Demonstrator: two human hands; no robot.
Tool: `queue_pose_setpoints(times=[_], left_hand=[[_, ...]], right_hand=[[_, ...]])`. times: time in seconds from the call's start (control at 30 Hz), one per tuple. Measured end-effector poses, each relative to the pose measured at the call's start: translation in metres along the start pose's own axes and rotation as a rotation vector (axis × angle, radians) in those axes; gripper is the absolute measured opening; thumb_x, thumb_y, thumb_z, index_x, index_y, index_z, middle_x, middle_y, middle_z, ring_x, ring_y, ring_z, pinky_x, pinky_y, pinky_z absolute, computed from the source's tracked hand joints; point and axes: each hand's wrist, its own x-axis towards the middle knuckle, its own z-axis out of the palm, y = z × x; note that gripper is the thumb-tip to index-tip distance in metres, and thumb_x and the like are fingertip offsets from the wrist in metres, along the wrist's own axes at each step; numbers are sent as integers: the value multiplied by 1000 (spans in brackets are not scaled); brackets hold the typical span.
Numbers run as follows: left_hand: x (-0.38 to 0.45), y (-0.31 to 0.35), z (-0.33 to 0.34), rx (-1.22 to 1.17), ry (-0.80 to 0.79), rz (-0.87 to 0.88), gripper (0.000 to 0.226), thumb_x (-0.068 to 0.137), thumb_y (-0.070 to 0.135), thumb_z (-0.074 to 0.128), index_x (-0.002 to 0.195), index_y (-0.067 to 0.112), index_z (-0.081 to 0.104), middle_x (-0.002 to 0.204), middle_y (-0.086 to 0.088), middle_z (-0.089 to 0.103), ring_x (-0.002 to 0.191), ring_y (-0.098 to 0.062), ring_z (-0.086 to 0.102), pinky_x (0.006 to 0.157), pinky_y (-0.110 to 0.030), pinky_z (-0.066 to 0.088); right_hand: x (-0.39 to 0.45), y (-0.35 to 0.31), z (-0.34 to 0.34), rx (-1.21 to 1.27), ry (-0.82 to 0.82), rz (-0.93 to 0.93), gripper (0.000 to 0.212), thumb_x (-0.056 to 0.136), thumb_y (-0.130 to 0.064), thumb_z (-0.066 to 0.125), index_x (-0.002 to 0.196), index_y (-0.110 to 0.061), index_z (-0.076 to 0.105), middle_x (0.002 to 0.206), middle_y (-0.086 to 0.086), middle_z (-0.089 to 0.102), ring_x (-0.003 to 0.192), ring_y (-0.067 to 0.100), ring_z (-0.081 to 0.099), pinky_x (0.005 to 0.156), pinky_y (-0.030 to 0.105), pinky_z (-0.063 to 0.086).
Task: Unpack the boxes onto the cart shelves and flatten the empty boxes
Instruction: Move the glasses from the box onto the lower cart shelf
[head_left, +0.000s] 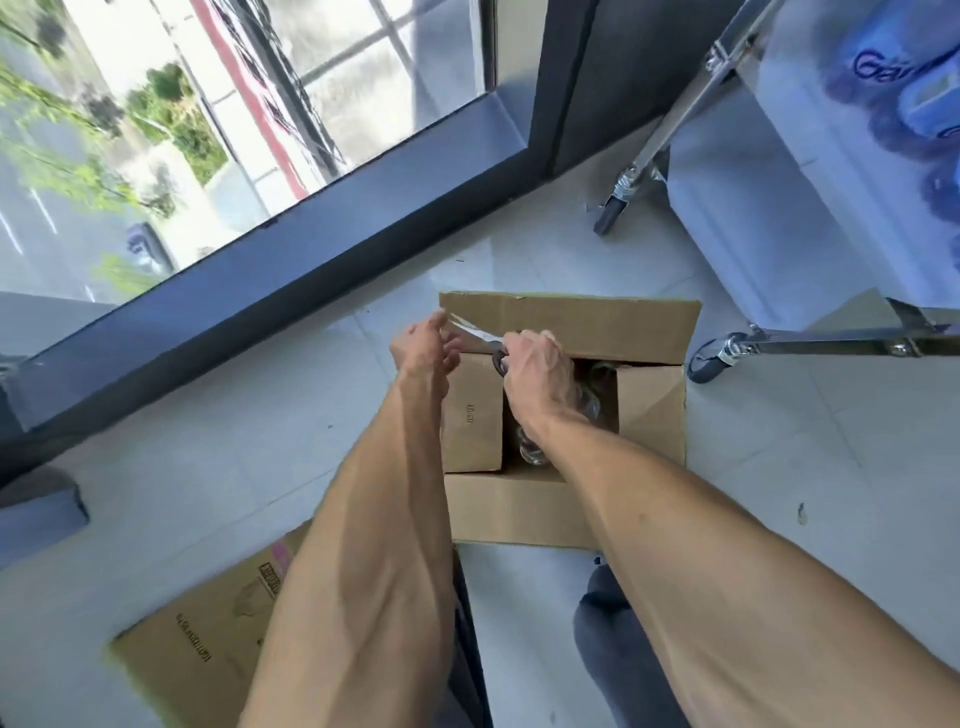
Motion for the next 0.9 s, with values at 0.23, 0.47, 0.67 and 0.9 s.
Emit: queue_pose_setpoints(times=[0.23,0.47,0.67,0.9], left_hand=[[82,59,-25,52,-132,-72,20,94,-3,50,77,8,47,39,3,36,31,-8,31,33,-17,28],[148,123,-28,-191,111,4,3,92,1,63,94,3,65,72,-10,63,54,-15,60,57,-21,55],[190,152,-22,-233,243,76,18,94,3,58,78,9,56,68,-9,60,52,-16,57,52,-21,49],[217,157,-33,58,416,226,10,93,9,56,87,16,59,79,0,65,72,-17,65,69,-25,53]], right_hand=[[67,-58,37,31,-30,-82,23,100,-6,40,97,-5,63,96,12,62,97,27,52,68,35,39],[139,-142,77,18,91,-91,44,86,9,35,125,5,54,148,22,41,142,34,32,112,43,32],[178,-155,101,-167,-95,46,57,94,3,27,150,3,23,163,12,12,151,27,4,120,54,8],[195,-173,119,-254,-227,136,64,94,-5,46,152,0,18,161,21,9,150,34,6,119,49,12]])
